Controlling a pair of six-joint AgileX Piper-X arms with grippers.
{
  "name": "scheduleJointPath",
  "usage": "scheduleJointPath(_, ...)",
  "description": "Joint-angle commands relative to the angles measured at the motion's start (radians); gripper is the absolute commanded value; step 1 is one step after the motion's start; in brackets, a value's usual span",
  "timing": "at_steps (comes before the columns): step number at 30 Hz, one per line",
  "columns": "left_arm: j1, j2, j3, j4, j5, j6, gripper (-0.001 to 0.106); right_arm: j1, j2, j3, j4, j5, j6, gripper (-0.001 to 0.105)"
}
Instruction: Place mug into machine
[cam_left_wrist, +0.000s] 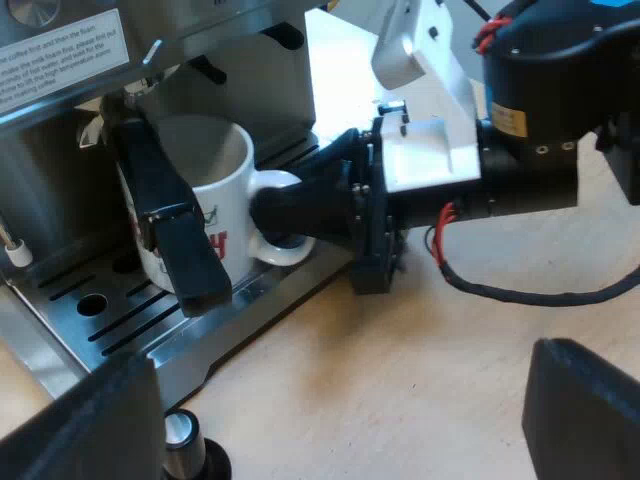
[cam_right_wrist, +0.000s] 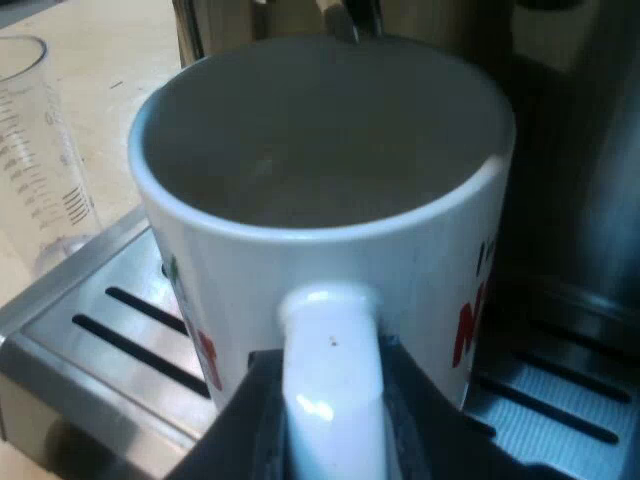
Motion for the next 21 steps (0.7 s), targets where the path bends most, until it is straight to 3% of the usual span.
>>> scheduleJointPath(1,-0.005,0.001,0.003,-0.010,-0.001,-0.002,0.079,0.003,0.022,-0.039,-0.033,0.003,-0.011,0.000)
scheduleJointPath(21,-0.005,0.001,0.003,-0.010,-0.001,-0.002,0.079,0.003,0.124,-0.122,-0.058,0.032,-0.011,0.000)
